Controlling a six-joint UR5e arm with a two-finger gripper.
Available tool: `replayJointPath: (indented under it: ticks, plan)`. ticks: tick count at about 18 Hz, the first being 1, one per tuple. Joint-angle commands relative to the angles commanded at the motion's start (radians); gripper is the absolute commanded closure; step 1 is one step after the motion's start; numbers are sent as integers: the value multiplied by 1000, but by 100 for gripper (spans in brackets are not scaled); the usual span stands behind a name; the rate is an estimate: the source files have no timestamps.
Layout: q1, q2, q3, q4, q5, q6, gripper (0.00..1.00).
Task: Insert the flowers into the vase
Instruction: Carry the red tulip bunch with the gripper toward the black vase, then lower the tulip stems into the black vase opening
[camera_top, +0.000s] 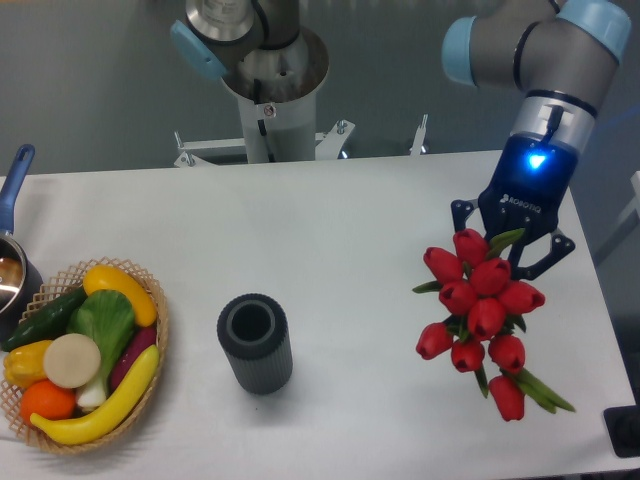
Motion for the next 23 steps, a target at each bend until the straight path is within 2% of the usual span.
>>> replayJointPath:
  ticks: [3,6,10,14,17,20,23]
  plan:
    - [-14,-21,15,3,-17,2,71]
    - [-22,-40,17,31,-165,9,72]
    - [-43,-37,11,35,-248,9,71]
    - [-54,-22,-8,35,-399,9,72]
    - [-63,26,-84,35,-435,29,72]
    - [-80,44,-141,35,-527,87,72]
    - [-97,77,-178,35,-531,89,72]
